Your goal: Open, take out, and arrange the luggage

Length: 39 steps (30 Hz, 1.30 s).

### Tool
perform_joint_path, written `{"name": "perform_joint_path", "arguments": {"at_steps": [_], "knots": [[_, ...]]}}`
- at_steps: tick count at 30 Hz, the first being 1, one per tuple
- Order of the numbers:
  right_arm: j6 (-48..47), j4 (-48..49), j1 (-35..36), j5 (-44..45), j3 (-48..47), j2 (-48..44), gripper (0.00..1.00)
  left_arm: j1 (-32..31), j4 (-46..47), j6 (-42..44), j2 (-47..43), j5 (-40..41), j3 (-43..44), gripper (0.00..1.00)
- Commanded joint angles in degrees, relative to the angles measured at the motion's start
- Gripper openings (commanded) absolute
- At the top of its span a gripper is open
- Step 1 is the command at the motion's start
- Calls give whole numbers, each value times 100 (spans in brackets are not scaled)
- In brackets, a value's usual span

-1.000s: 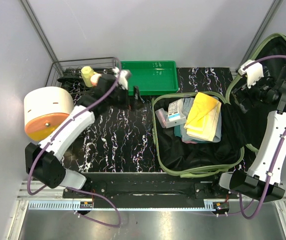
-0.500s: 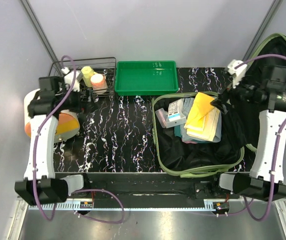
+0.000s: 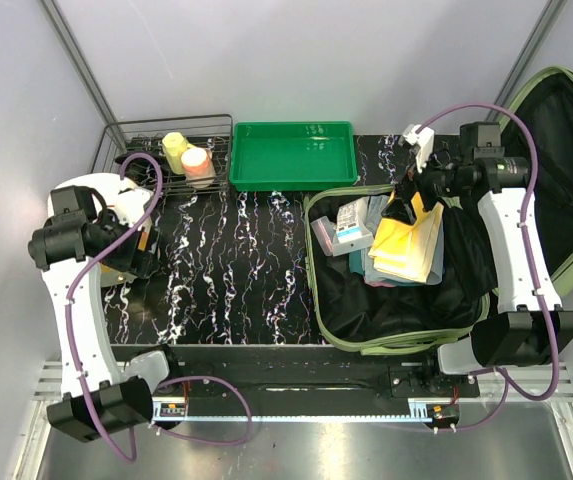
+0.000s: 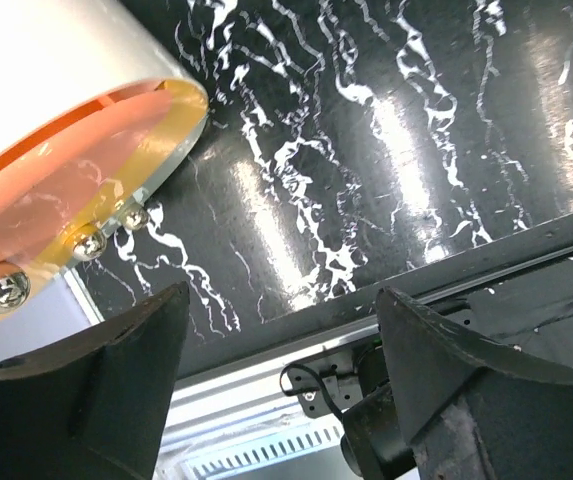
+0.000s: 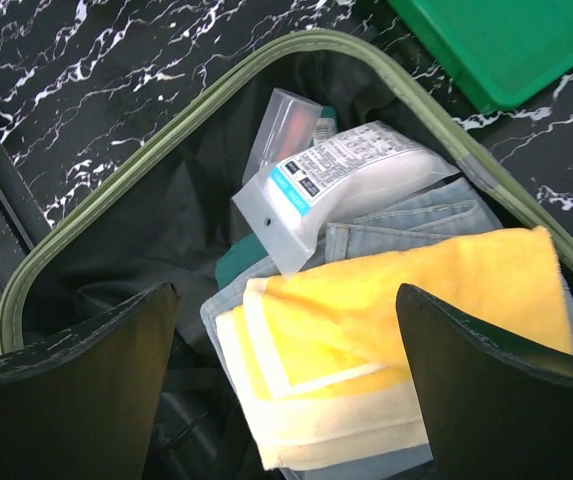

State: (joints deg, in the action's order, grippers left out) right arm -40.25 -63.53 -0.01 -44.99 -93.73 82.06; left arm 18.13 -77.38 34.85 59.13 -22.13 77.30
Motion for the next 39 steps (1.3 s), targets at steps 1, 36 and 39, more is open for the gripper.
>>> {"name": "perform_joint_path", "arguments": {"at_steps": [1,36,39], "knots": [[123,279,168,43,180,-102,99,50,-261,-92,352,884,57,78],[316,341,317,606,671,-358,95,-2780,1981,-1919,2481,-932,1517,82],[456,552,554,623,804,-279,93,-2780,2227,-2254,2024,-1329,1131,83]]}}
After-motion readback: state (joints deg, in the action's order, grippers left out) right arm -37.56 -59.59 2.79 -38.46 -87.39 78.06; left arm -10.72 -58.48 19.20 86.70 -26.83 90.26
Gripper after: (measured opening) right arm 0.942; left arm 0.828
